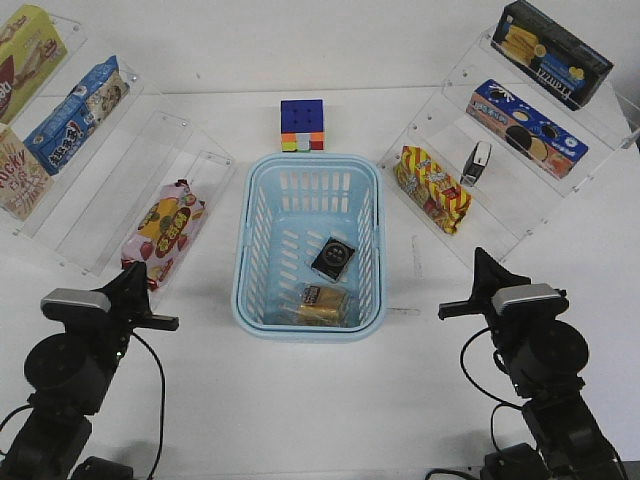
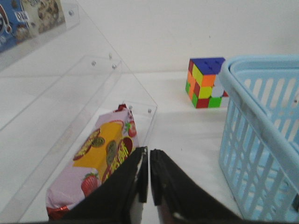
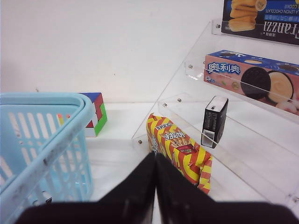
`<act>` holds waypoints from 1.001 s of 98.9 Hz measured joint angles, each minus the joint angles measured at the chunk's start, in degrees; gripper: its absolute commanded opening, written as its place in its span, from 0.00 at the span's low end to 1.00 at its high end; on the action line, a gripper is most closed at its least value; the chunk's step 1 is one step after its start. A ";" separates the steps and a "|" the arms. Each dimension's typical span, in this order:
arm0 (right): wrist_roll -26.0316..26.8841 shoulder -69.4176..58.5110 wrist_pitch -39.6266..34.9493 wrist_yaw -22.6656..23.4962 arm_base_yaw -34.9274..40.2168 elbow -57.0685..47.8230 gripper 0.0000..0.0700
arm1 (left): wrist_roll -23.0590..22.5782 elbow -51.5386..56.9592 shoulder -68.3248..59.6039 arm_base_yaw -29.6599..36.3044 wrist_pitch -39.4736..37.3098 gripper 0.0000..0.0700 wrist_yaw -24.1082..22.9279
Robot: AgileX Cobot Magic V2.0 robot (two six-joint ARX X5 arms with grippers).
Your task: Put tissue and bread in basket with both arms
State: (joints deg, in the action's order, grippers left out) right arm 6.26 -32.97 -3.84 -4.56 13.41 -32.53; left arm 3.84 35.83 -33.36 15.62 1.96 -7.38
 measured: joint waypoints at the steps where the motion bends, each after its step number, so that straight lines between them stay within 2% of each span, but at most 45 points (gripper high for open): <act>1: 0.00 0.00 0.00 0.00 0.00 0.00 0.00 | -0.02 -0.37 0.37 -0.24 -0.63 0.00 0.00; 10: 0.00 0.00 0.02 0.00 0.00 0.00 0.00 | 0.00 -6.08 4.74 -3.19 -7.26 0.00 0.15; 19: 0.00 0.00 0.02 0.02 0.00 0.00 0.00 | 0.00 -14.32 10.32 -6.64 -11.41 0.00 2.47; 27: 0.00 0.00 0.02 0.02 0.00 0.00 0.00 | -0.02 -20.83 14.95 -9.18 -11.52 0.00 4.31; 46: 0.00 0.00 0.02 0.00 0.00 0.00 0.00 | -0.02 -31.32 24.48 -12.15 -10.97 0.00 4.83; 60: -0.02 0.00 0.02 0.02 0.00 0.00 0.00 | -0.02 -33.88 29.99 -12.11 -8.44 0.00 6.10; 61: -0.02 0.00 0.02 0.02 0.00 0.00 0.00 | -0.04 -33.88 33.14 -12.13 -3.56 0.00 6.25; 68: -0.02 0.07 0.11 0.02 0.00 0.00 0.00 | -0.33 -33.90 32.98 -12.13 -1.29 0.00 6.23; 99: -0.02 0.07 0.24 0.02 0.00 0.00 0.00 | -1.20 -33.88 33.05 -12.13 -1.42 0.00 6.25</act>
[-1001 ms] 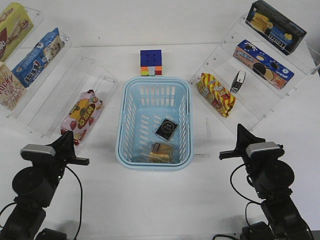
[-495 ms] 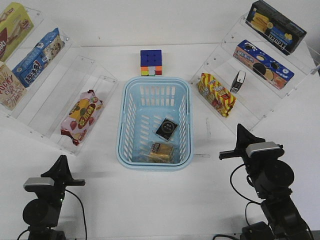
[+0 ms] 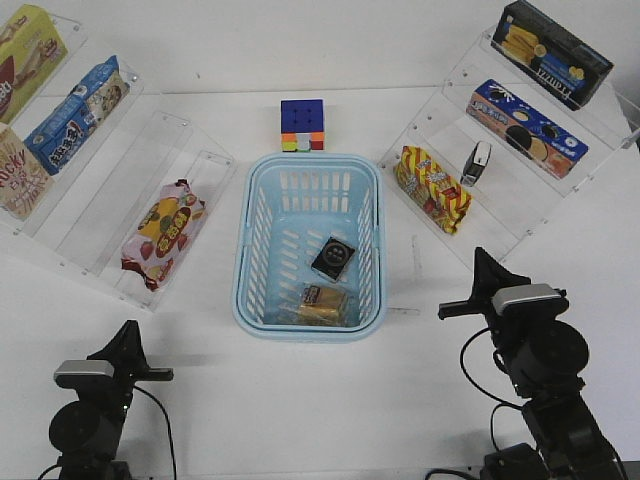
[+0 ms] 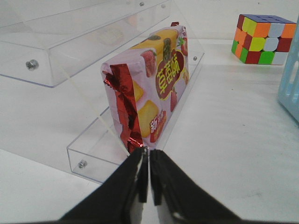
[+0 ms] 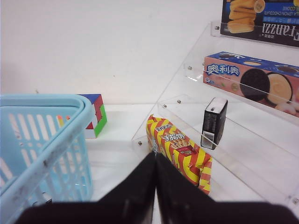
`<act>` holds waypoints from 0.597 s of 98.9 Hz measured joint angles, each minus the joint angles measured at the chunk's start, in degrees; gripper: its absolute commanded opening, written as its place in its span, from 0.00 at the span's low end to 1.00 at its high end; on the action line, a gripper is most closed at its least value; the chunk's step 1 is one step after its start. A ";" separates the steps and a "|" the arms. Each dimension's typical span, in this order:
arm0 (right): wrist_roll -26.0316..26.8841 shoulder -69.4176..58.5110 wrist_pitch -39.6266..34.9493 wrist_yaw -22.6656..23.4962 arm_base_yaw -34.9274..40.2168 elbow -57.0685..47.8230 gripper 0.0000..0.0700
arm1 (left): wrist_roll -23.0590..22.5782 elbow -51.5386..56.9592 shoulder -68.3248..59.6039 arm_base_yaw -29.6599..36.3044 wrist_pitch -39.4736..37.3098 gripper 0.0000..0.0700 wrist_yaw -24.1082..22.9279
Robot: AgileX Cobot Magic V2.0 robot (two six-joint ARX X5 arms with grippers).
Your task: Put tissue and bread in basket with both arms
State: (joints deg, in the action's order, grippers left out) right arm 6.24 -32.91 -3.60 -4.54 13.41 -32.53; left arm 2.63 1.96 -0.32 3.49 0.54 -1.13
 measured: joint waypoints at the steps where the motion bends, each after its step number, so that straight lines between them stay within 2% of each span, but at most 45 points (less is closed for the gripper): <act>1: 0.00 0.00 0.00 0.00 0.00 0.00 0.00 | 0.00 0.00 0.00 0.00 0.00 0.00 0.00; 59: -0.57 0.22 -0.07 -0.22 -0.04 0.00 0.00 | -0.13 0.00 0.00 0.00 0.00 0.00 -0.02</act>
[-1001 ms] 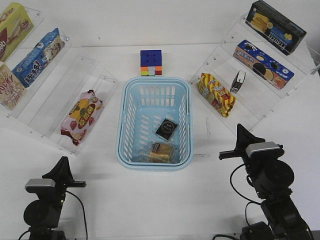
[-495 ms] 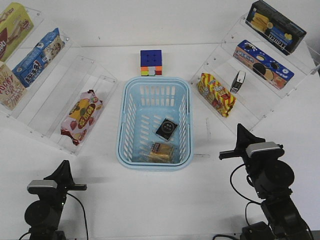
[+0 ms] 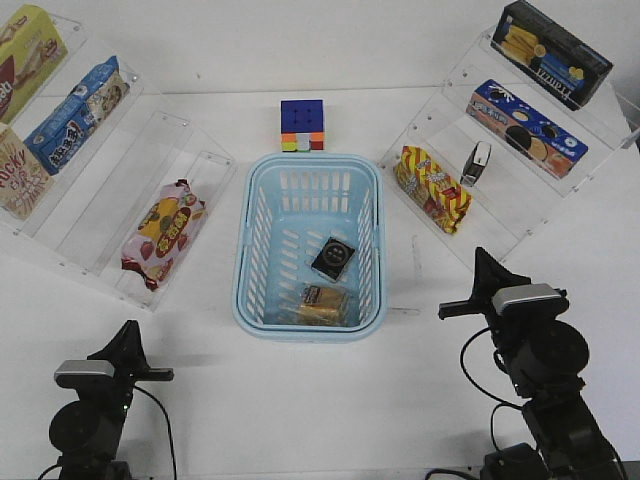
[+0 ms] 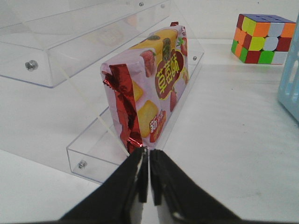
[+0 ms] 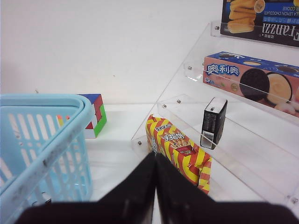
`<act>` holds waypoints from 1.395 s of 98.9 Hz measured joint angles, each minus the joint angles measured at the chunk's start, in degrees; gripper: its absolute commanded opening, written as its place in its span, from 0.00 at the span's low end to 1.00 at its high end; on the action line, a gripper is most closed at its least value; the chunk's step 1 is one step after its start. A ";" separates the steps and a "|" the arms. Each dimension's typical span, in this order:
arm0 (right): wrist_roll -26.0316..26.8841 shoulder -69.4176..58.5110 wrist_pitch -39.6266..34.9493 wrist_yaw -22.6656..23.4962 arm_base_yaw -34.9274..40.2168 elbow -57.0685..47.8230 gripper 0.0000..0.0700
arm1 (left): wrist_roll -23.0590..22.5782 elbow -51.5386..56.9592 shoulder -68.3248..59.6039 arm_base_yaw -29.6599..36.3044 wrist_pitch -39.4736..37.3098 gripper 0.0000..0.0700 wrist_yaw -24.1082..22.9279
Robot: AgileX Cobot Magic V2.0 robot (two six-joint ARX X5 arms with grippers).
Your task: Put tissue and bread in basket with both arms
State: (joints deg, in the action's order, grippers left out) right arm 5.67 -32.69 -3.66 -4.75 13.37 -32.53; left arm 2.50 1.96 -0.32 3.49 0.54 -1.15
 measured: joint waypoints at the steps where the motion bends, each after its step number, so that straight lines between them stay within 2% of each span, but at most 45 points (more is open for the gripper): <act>1: -0.15 0.04 -0.04 -0.02 -0.07 0.02 0.00 | 0.00 0.00 0.00 0.00 0.00 0.00 0.02; 11: -3.85 2.60 1.16 0.09 -1.09 2.36 0.00 | 0.00 0.00 0.00 0.00 0.00 0.00 0.00; 27: -9.77 11.10 4.00 0.68 -4.02 14.14 0.00 | 0.00 0.00 0.00 0.00 0.00 0.00 0.00; 43: -12.33 21.07 3.82 0.72 -7.37 25.46 0.00 | 0.00 0.00 0.00 0.00 0.00 0.00 0.02; 58: -13.31 28.96 0.70 0.76 -9.88 31.23 0.00 | 0.00 0.00 0.00 0.00 0.00 0.00 0.00; 68: -13.27 32.50 -4.33 0.74 -10.84 31.74 0.00 | 0.00 0.00 0.00 0.00 0.04 0.00 0.00; 138: -13.16 32.68 -2.86 0.35 -11.17 31.74 0.00 | 0.00 0.00 0.00 0.00 0.02 0.00 0.02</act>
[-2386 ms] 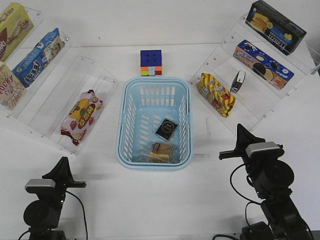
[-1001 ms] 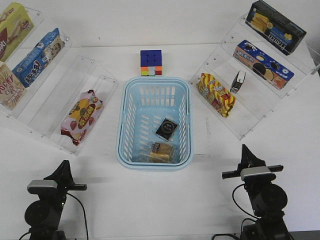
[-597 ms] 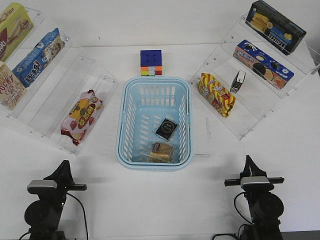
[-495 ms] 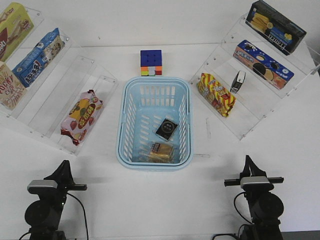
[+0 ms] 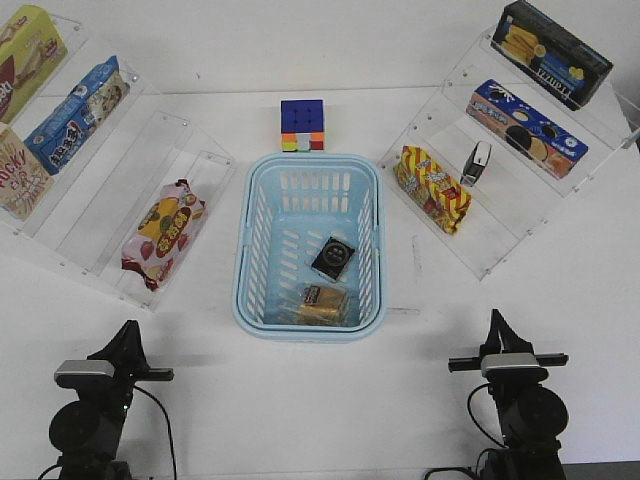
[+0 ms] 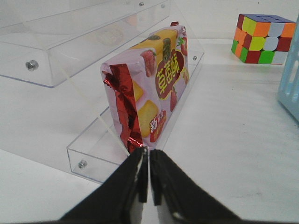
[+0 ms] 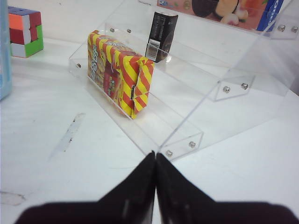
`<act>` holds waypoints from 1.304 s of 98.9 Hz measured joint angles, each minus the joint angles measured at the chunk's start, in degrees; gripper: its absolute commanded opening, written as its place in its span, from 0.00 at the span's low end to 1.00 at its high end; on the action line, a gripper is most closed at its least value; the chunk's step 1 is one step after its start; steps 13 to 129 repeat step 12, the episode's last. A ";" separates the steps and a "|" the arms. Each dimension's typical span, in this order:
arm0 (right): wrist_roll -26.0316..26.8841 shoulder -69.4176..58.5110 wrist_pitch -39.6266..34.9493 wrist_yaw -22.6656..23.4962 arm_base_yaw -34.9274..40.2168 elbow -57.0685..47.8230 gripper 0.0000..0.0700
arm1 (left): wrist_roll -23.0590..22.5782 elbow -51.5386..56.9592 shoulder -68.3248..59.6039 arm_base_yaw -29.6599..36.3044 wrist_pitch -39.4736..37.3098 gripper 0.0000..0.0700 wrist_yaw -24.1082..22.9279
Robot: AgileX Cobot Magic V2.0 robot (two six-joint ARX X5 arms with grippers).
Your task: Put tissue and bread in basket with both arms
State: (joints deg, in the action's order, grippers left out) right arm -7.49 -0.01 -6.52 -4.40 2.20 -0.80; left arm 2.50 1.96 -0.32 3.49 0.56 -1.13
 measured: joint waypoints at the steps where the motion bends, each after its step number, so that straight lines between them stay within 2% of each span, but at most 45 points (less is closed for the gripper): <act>1: 0.00 0.00 0.00 0.00 0.00 0.00 0.00 | 0.00 0.00 0.00 0.00 0.00 0.00 0.00; 129: 0.00 0.00 0.00 0.00 0.00 0.00 0.00 | 0.00 0.00 0.00 0.00 0.00 0.00 0.00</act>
